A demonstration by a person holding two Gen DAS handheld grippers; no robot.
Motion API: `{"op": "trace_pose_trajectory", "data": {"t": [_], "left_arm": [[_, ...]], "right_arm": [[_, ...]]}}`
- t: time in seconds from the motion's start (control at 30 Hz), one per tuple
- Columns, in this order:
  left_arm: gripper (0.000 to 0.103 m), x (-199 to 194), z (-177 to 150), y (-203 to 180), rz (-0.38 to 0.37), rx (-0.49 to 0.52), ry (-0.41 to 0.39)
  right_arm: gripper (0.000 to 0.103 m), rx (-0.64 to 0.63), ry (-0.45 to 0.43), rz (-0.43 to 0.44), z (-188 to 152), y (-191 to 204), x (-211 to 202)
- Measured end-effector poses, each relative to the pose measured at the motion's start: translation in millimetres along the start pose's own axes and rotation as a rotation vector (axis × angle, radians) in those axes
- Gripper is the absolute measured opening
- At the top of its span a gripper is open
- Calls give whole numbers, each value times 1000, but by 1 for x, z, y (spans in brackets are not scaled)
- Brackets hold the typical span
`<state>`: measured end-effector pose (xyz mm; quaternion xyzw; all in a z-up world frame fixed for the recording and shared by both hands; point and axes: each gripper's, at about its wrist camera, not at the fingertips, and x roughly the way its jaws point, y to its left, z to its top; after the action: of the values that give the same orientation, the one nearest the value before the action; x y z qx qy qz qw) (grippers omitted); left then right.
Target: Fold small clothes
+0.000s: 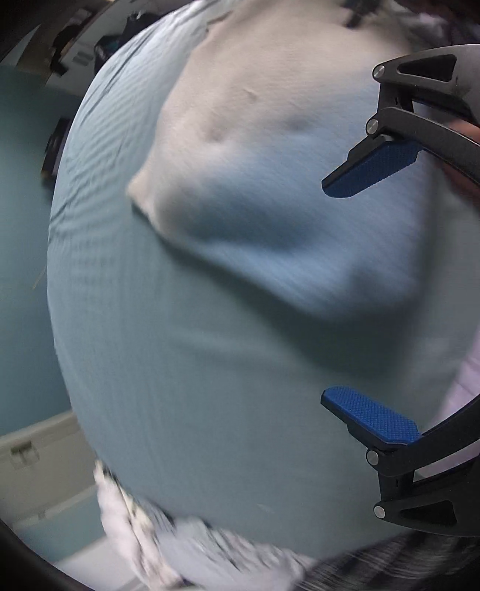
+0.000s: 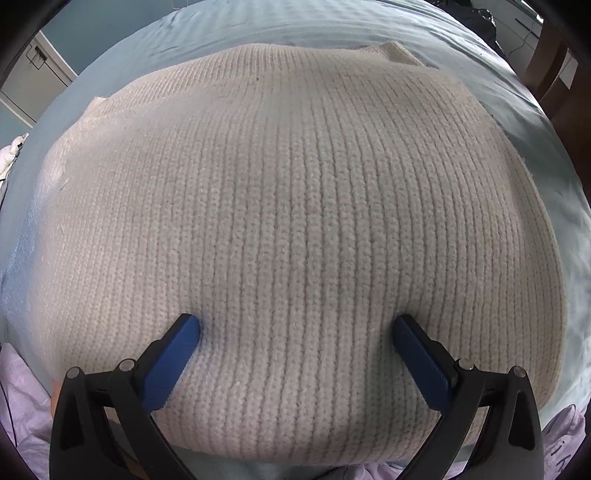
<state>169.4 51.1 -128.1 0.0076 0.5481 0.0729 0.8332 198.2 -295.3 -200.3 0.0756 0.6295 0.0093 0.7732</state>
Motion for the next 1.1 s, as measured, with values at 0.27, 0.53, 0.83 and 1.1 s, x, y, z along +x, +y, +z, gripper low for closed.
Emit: {"op": "trace_pose_trajectory", "data": {"t": [0.27, 0.53, 0.83, 1.1], "left_arm": [[103, 18, -41, 10, -53, -41, 31], [103, 31, -30, 26, -202, -187, 49], [103, 56, -25, 28, -207, -221, 76], [103, 18, -32, 21, -171, -176, 40]], "right_arm": [[102, 28, -55, 73, -10, -11, -14], [102, 398, -260, 207, -57, -101, -104], [102, 746, -189, 339, -112, -170, -104], [102, 890, 48, 468, -116, -175, -33]]}}
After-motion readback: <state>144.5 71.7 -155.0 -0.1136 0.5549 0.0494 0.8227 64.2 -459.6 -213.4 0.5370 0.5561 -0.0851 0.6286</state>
